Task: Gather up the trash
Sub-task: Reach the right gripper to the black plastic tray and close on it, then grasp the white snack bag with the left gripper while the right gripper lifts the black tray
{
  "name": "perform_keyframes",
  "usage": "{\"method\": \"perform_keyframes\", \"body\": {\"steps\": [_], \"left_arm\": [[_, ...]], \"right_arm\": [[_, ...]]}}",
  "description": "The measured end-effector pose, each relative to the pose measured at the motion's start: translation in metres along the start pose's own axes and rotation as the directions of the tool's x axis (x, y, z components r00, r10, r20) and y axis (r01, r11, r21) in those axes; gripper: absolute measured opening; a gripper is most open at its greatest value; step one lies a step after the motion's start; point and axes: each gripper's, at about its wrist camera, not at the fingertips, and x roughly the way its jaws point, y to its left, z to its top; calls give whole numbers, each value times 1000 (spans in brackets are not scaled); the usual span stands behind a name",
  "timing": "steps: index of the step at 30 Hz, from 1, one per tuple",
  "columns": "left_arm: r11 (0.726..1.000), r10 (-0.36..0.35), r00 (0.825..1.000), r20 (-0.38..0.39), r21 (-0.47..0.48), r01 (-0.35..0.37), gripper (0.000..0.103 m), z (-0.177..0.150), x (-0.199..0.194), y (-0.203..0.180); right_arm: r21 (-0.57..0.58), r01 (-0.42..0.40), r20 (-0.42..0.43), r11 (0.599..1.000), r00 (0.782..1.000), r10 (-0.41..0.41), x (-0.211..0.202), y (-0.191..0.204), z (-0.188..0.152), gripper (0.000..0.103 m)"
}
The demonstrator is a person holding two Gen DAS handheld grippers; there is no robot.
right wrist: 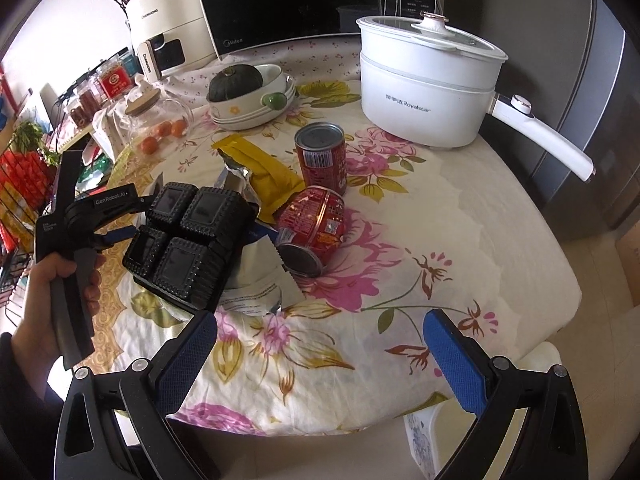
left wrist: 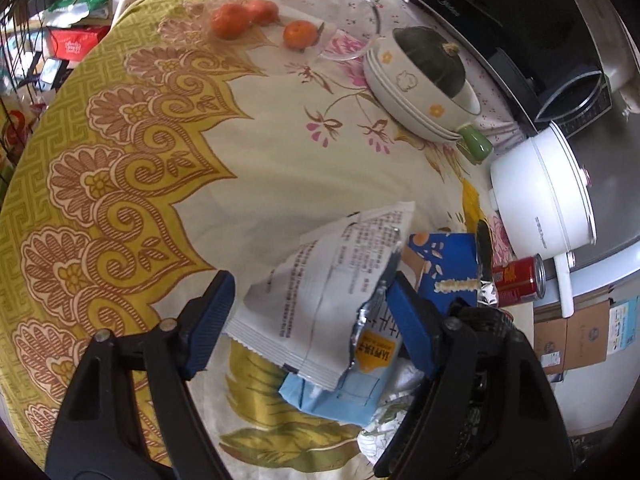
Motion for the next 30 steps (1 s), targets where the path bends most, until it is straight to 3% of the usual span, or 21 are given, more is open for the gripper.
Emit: {"method": "perform_keyframes", "body": {"steps": [4, 8, 11, 22, 30], "left_arm": [[999, -20, 1000, -22, -35, 19, 78, -3, 4, 6], [998, -51, 998, -33, -28, 51, 57, -6, 5, 3], [1000, -30, 999, -15, 4, 30, 46, -7, -2, 0], [989, 73, 997, 10, 131, -74, 43, -14, -33, 11], [963, 152, 988, 40, 218, -157, 43, -23, -61, 28]], "right_arm": [[-9, 4, -7, 1000, 1000, -4, 4, 3, 0, 103], [-24, 8, -10, 1000, 1000, -8, 6, 7, 1, 103], [-31, -6, -10, 1000, 1000, 5, 7, 10, 3, 103], [50, -90, -13, 995, 996, 91, 19, 28, 19, 103], [102, -134, 50, 986, 990, 129, 26, 78, 37, 103]]}}
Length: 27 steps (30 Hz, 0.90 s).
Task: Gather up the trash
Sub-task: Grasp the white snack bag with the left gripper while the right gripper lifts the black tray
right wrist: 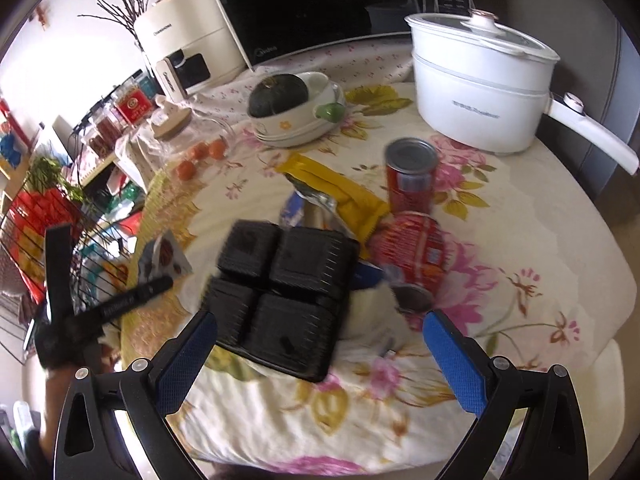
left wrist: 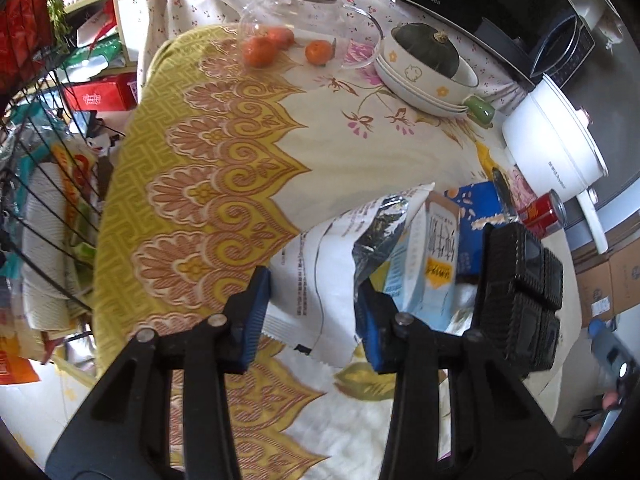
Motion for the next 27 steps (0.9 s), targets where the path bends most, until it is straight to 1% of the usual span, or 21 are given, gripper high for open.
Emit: {"method": "perform_keyframes", "body": {"steps": [4, 8, 10, 13, 15, 18, 23, 25, 27], "left_arm": [[999, 22, 1000, 10, 38, -22, 43, -4, -10, 6], [997, 35, 999, 18, 64, -36, 43, -7, -16, 11], [998, 30, 999, 16, 63, -31, 43, -9, -18, 14], [998, 25, 1000, 15, 64, -26, 43, -10, -19, 15], [997, 23, 1000, 17, 67, -24, 43, -10, -20, 15], [998, 17, 1000, 19, 67, -18, 43, -11, -21, 15], [997, 16, 1000, 14, 74, -17, 43, -12, -21, 12], [997, 14, 1000, 15, 78, -15, 43, -13, -22, 10], [996, 6, 1000, 17, 88, -8, 43, -13, -23, 8]], "right_arm": [[23, 31, 27, 999, 999, -32, 17, 23, 1, 103], [15, 123, 54, 992, 991, -124, 34, 43, -3, 103], [8, 169, 58, 986, 984, -169, 43, 48, -6, 103], [-13, 199, 44, 980, 979, -199, 55, 54, -11, 103], [-19, 218, 53, 976, 975, -217, 58, 54, -13, 103], [-17, 215, 64, 976, 975, -214, 57, 51, -15, 103], [15, 153, 30, 988, 988, -153, 56, 34, -16, 103], [23, 135, 26, 991, 990, -135, 51, 28, -16, 99], [20, 119, 24, 993, 993, -119, 44, 22, -16, 97]]}}
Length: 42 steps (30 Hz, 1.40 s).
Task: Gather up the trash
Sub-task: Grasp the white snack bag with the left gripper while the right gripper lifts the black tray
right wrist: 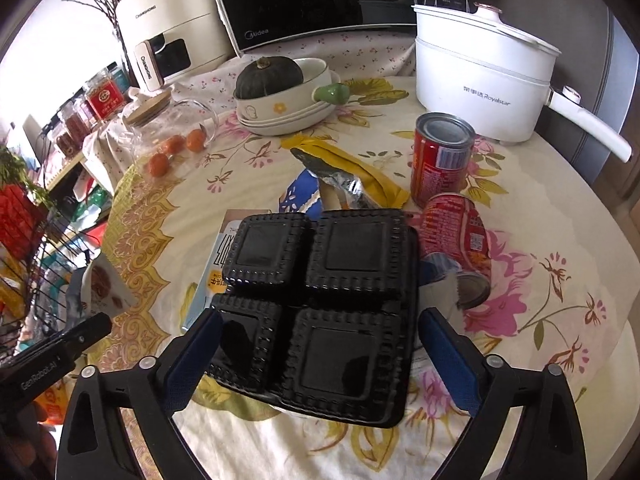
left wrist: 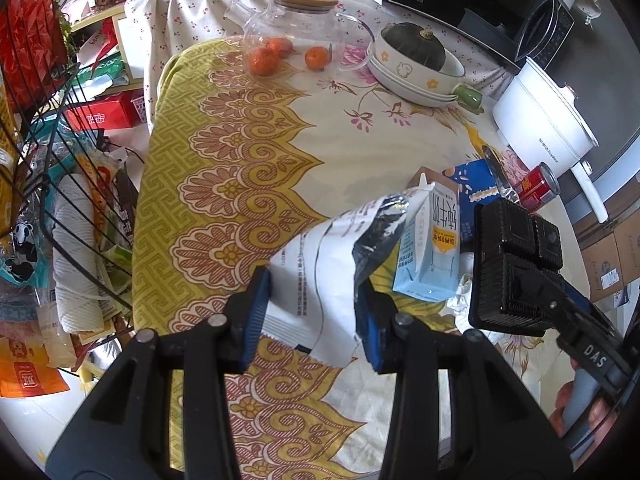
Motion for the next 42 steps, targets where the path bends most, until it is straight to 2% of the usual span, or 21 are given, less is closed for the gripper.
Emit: {"method": "perform_keyframes", "body": {"steps": [5, 9, 15, 17, 18, 23, 29, 31, 35, 38, 42], "left_arm": [[1000, -5, 1000, 2, 13, 5, 43, -2, -1, -7], [1000, -6, 1000, 0, 29, 6, 43, -3, -1, -13], [999, -10, 1000, 0, 40, 10, 43, -4, -2, -17], [999, -9, 1000, -2, 43, 9, 43, -4, -2, -18], [999, -8, 1000, -3, 44, 8, 43, -4, -2, -18], [999, -6, 1000, -3, 46, 6, 43, -4, -2, -19], [999, -6, 1000, -4, 47, 6, 43, -3, -2, -19], [999, -7, 1000, -2, 48, 8, 43, -3, -3, -19], [998, -12, 1000, 4, 60, 11, 43, -4, -5, -23], [997, -17, 1000, 8, 71, 16, 43, -5, -7, -28], [996, -29, 999, 18, 87, 28, 43, -5, -12, -36]], "right_arm": [[-9, -33, -9, 999, 999, 32, -10, -15, 1, 88], [6, -72, -57, 997, 996, 73, -5, -24, -2, 77], [74, -159, -109, 984, 980, 167, 5, -32, -3, 75], [125, -193, -133, 973, 969, 209, 10, -38, -4, 79], [159, -205, -150, 966, 962, 229, 15, -43, -5, 84], [258, -272, -171, 927, 932, 321, 25, -54, -8, 83], [313, -354, -188, 881, 886, 423, 35, -53, -9, 76], [327, -376, -179, 867, 876, 447, 34, -52, -8, 64], [289, -385, -167, 876, 881, 442, 23, -48, -4, 63], [279, -413, -155, 867, 872, 465, 15, -48, -3, 62], [274, -431, -125, 860, 870, 476, 1, -54, 0, 62]]}}
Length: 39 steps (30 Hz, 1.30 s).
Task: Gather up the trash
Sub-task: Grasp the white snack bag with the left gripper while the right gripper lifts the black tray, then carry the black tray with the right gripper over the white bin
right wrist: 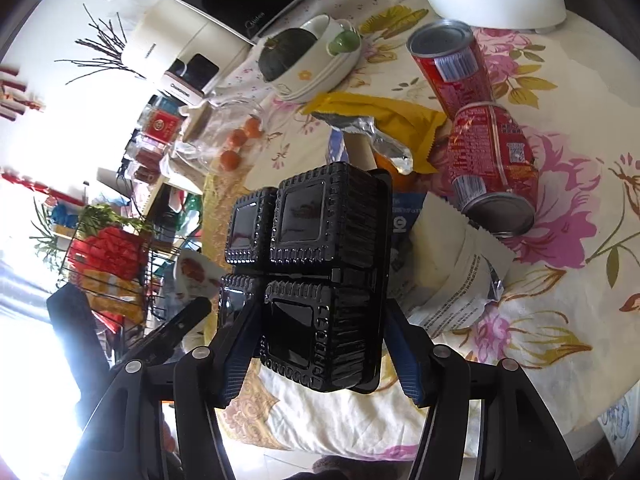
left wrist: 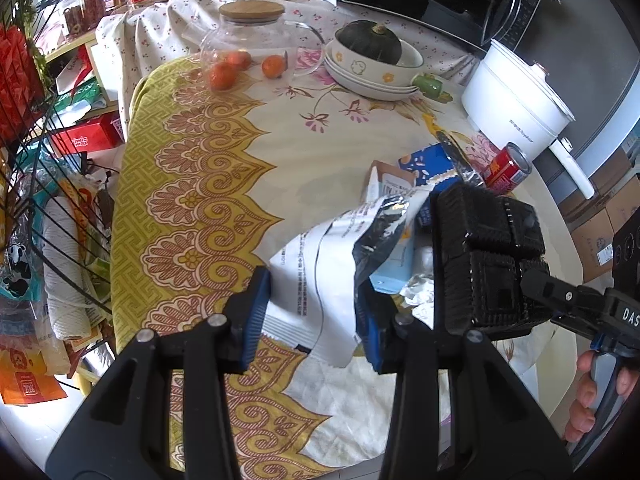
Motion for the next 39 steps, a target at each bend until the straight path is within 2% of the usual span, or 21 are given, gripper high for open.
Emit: {"method": "perform_keyframes", "body": {"steps": [1, 2, 6, 11, 19, 23, 33, 39], "left_arm": [[1000, -4, 1000, 4, 6, 4, 43, 0, -2, -3], [1000, -7, 1000, 6, 11, 7, 43, 0, -3, -5], [999, -20, 1000, 13, 41, 19, 43, -2, -8, -18], [998, -21, 1000, 4, 61, 20, 43, -2, -4, -32], [995, -54, 998, 26, 80, 52, 43, 0, -11, -53], [994, -56, 998, 29, 93, 53, 43, -1, -11, -60], [993, -78, 996, 48, 91, 74, 43, 0, -18, -66], [991, -83, 996, 46, 110, 77, 43, -1, -18, -74]], "right_arm": [[0, -8, 6, 1000, 1000, 8, -5, -1, 0, 47], [1, -21, 9, 1000, 1000, 21, -10, -2, 2, 40], [-10, -6, 33, 1000, 999, 6, -26, -7, 5, 41], [-4, 19, 15, 1000, 1000, -19, -27, -18, 4, 41], [7, -72, 42, 997, 997, 71, -47, -21, 8, 37], [13, -73, 50, 997, 996, 72, -52, -25, 10, 37], [14, -138, 80, 990, 987, 137, -72, -22, 15, 35], [19, -123, 101, 992, 988, 120, -85, -32, 18, 33]]}}
